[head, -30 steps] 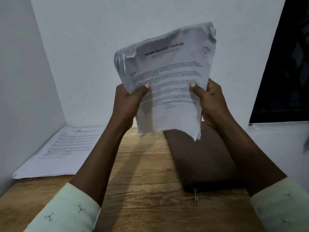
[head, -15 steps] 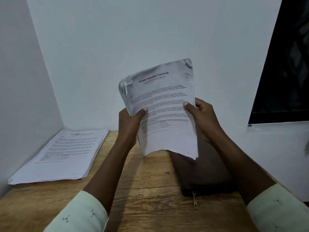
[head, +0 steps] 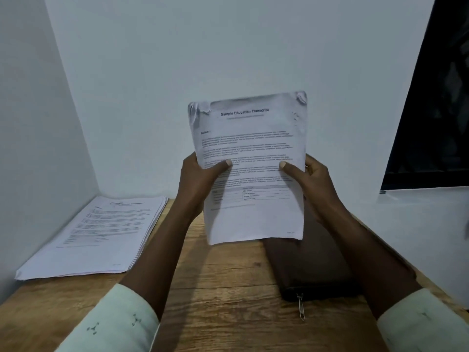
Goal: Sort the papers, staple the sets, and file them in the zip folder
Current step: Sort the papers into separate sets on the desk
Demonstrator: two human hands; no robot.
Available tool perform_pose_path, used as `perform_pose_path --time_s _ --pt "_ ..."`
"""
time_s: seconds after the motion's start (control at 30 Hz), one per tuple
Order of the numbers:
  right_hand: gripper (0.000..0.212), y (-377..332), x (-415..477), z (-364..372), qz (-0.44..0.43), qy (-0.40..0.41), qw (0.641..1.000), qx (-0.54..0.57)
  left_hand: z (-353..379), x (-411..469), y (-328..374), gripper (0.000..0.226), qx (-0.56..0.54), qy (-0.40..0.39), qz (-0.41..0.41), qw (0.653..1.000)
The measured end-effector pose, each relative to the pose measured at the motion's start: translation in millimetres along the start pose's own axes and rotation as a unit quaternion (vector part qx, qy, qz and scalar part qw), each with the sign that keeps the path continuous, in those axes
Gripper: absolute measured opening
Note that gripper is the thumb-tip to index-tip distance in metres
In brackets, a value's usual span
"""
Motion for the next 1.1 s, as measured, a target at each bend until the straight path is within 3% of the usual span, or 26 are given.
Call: perform_pose_path --time_s 0.17,0.37,0.57,0.73,0.83,0.97,1.1 --pt "0.014 -11 5 3 -0.006 0.002 1.0 -0.01 5 0 10 0.028 -0.039 0.003 0.008 0.999" --pt "0.008 -34 8 -27 -0.049 0.059 0.995 -0.062 40 10 30 0.027 -0.082 -0.03 0.025 0.996" --pt "0.015 29 -8 -33 0.069 0.054 0.993 -0.073 47 -10 -40 0.034 -0.036 -0.055 -0.081 0.994" --pt "0.024 12 -5 -36 0.038 0.071 0.995 -0.065 49 -12 -39 0.042 -0.037 -0.036 -0.081 0.995" --pt "0.025 12 -4 -37 0.036 0.077 0.995 -0.046 52 -9 -36 0.036 -0.046 -0.04 -0.073 0.995" --pt "0.014 41 -12 -27 0.07 0.044 0.994 -0.07 45 -24 -73 0.027 0.007 -0.055 -0.148 0.987" --pt "0.006 35 -9 -22 0.056 0.031 0.995 -0.073 36 -33 -80 0.037 -0.02 -0.082 -0.201 0.976"
Point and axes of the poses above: each hand's wrist, its own x-axis towards the middle knuckle, its own z-axis out of the palm, y = z × x, the point moved 8 cm from there along x, towards the middle knuckle, and after that the axes turned 10 degrees about -x, right-handed, at the moved point
